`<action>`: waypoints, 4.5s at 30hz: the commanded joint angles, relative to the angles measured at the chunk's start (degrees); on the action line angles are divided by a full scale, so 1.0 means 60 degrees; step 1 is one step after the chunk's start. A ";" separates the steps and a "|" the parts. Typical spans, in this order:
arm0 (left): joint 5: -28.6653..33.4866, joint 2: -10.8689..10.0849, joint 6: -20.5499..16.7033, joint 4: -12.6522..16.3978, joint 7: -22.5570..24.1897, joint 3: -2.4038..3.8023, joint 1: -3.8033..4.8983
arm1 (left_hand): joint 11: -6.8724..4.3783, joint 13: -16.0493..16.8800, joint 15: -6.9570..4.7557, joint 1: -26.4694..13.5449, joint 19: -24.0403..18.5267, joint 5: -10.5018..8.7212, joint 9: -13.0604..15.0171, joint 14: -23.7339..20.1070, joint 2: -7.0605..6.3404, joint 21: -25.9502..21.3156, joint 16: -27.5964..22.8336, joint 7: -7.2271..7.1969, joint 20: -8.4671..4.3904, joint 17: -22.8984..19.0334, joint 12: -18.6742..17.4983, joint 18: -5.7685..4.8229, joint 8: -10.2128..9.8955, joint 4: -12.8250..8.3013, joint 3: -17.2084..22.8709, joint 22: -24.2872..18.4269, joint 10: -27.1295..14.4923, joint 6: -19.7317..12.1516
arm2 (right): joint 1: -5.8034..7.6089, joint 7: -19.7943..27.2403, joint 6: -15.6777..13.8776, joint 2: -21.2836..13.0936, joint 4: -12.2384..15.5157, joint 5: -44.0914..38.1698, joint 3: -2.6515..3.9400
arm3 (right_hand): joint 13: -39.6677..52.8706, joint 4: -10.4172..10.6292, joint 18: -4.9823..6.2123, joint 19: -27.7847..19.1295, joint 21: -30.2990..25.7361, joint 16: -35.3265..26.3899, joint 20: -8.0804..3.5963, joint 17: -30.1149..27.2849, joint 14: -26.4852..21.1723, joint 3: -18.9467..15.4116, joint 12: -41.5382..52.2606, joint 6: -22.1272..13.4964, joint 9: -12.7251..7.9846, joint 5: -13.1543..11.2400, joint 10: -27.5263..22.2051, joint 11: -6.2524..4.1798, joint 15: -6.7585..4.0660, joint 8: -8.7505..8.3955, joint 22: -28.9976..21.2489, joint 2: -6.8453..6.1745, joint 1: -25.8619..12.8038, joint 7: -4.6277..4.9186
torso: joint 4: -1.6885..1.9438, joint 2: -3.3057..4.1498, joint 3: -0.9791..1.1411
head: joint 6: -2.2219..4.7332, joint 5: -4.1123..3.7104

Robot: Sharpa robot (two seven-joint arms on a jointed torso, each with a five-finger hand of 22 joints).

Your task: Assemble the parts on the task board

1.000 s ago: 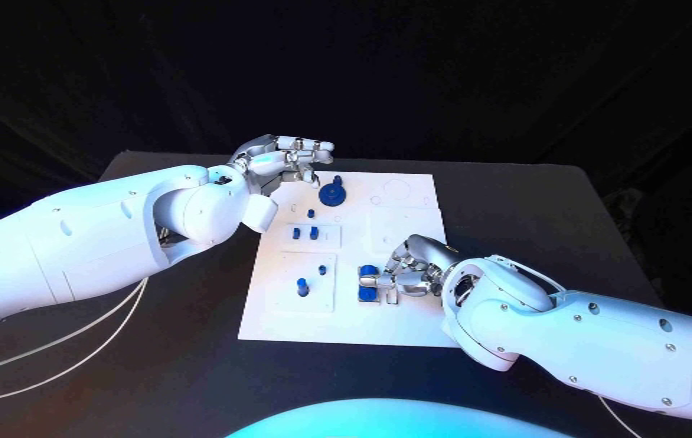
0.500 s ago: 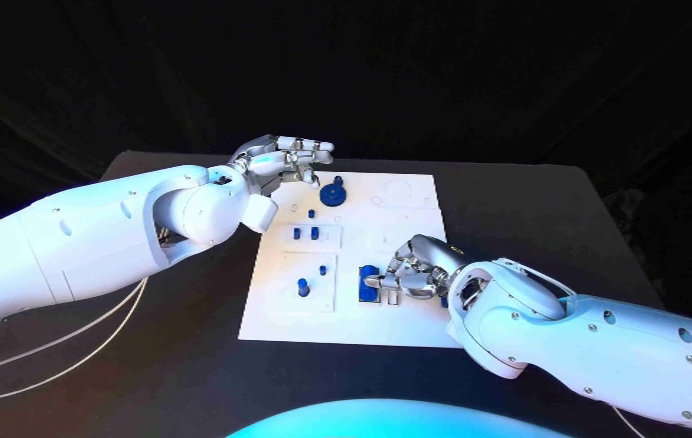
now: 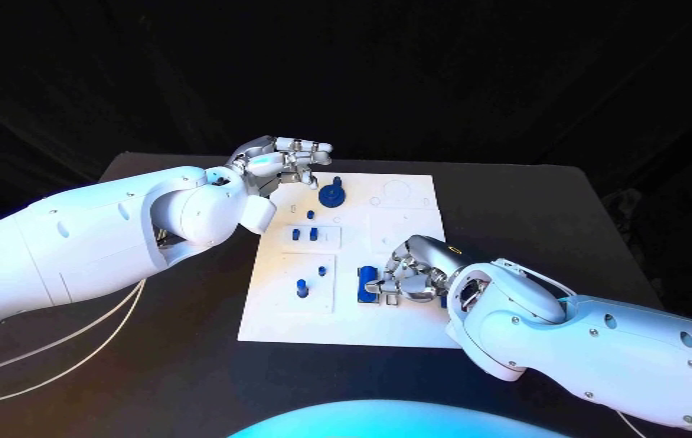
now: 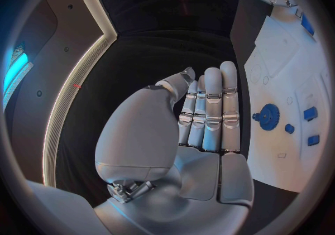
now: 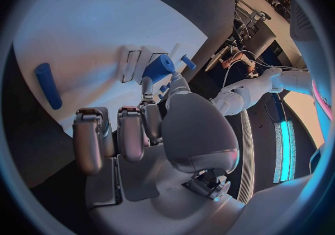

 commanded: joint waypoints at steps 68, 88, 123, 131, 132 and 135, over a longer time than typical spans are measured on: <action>0.0048 -0.0048 0.0139 0.0042 0.0021 0.0006 0.0006 | 0.0030 -0.0020 0.0013 -0.0034 0.0054 -0.0005 -0.0007 -0.0051 0.0085 -0.0046 -0.0063 0.0009 0.0001 -0.0026 0.0065 0.0131 -0.0017 0.0010 -0.0030 -0.0028 -0.0087 -0.0064 | -0.0069 0.0109 0.0261 0.0098 -0.0371 -0.0420 -0.0036 | 0.0393 -0.0322 -0.0168 0.0771 0.0111 0.0055 -0.0121 0.0635 0.0654 0.0224 0.0236 0.0131 0.0115 -0.0307 0.0260 -0.0106 -0.0147 0.0193 0.2363 0.0237 0.0719 -0.0137 | 0.0004 0.0004 0.0000 | -0.0116 0.0065; 0.0049 -0.0134 0.0133 0.0066 0.0011 0.0002 0.0006 | 0.0031 -0.0022 0.0014 -0.0039 0.0059 -0.0006 -0.0006 -0.0052 0.0095 -0.0057 -0.0063 0.0010 0.0002 -0.0034 0.0074 0.0131 -0.0016 0.0015 -0.0030 -0.0036 -0.0096 -0.0067 | 0.0084 0.0547 -0.0151 -0.1314 0.0325 -0.0535 -0.0024 | -0.0146 -0.0527 -0.0111 0.0656 -0.0167 -0.0026 -0.0009 0.0513 0.0623 0.0381 -0.0433 -0.0531 -0.0193 -0.0167 -0.0200 0.0136 0.0027 -0.0461 0.2285 0.0235 0.1249 0.0171 | -0.0051 -0.0011 -0.0006 | -0.0033 -0.0075; 0.0050 -0.0197 0.0184 0.0110 -0.0005 -0.0025 0.0004 | 0.0031 -0.0022 0.0014 -0.0039 0.0059 -0.0006 -0.0006 -0.0052 0.0095 -0.0057 -0.0063 0.0010 0.0002 -0.0034 0.0074 0.0131 -0.0016 0.0015 -0.0030 -0.0036 -0.0096 -0.0067 | -0.0389 -0.0312 -0.0072 -0.2018 0.0123 -0.1417 -0.0056 | -0.0011 -0.0064 -0.0156 0.0747 0.0059 0.0005 0.0043 0.0578 0.0635 0.0314 -0.0362 0.0361 -0.0703 -0.0138 0.0044 0.0093 0.0023 -0.1213 0.2349 0.0274 0.1006 0.0102 | -0.0216 -0.0017 0.0011 | -0.0088 -0.0228; 0.0050 -0.0200 0.0197 0.0116 -0.0012 -0.0026 0.0004 | 0.0031 -0.0022 0.0014 -0.0039 0.0059 -0.0006 -0.0006 -0.0052 0.0095 -0.0057 -0.0063 0.0010 0.0002 -0.0034 0.0074 0.0131 -0.0016 0.0015 -0.0030 -0.0036 -0.0096 -0.0067 | -0.0412 -0.0337 0.0183 -0.1821 -0.0083 -0.1395 -0.0076 | -0.0008 -0.0076 -0.0157 0.0749 0.0063 0.0007 0.0028 0.0584 0.0636 0.0315 -0.0369 0.0438 -0.0693 -0.0115 0.0048 0.0065 0.0004 -0.1208 0.2350 0.0239 0.1060 0.0067 | -0.0122 -0.0008 -0.0014 | -0.0091 -0.0284; 0.0050 -0.0201 0.0198 0.0117 -0.0013 -0.0026 0.0004 | 0.0031 -0.0022 0.0014 -0.0039 0.0059 -0.0006 -0.0006 -0.0052 0.0095 -0.0057 -0.0063 0.0010 0.0002 -0.0034 0.0074 0.0131 -0.0016 0.0015 -0.0030 -0.0036 -0.0096 -0.0067 | -0.0423 -0.0339 0.0239 -0.1787 -0.0106 -0.1395 -0.0080 | -0.0006 -0.0087 -0.0157 0.0749 0.0063 0.0009 0.0024 0.0587 0.0637 0.0321 -0.0369 0.0458 -0.0690 -0.0111 0.0050 0.0057 -0.0003 -0.1206 0.2350 0.0229 0.1088 0.0057 | -0.0111 -0.0004 -0.0016 | -0.0095 -0.0294; 0.0050 -0.0204 0.0199 0.0118 -0.0016 -0.0026 0.0004 | 0.0031 -0.0022 0.0014 -0.0039 0.0059 -0.0006 -0.0006 -0.0052 0.0095 -0.0057 -0.0063 0.0010 0.0002 -0.0034 0.0074 0.0131 -0.0016 0.0015 -0.0030 -0.0036 -0.0096 -0.0067 | -0.0472 -0.0356 0.0432 -0.1681 -0.0163 -0.1425 -0.0089 | -0.0003 -0.0133 -0.0157 0.0749 0.0064 0.0012 0.0007 0.0594 0.0638 0.0334 -0.0377 0.0536 -0.0671 -0.0124 0.0052 0.0029 -0.0025 -0.1186 0.2350 0.0190 0.1180 0.0024 | -0.0084 -0.0001 -0.0021 | -0.0101 -0.0318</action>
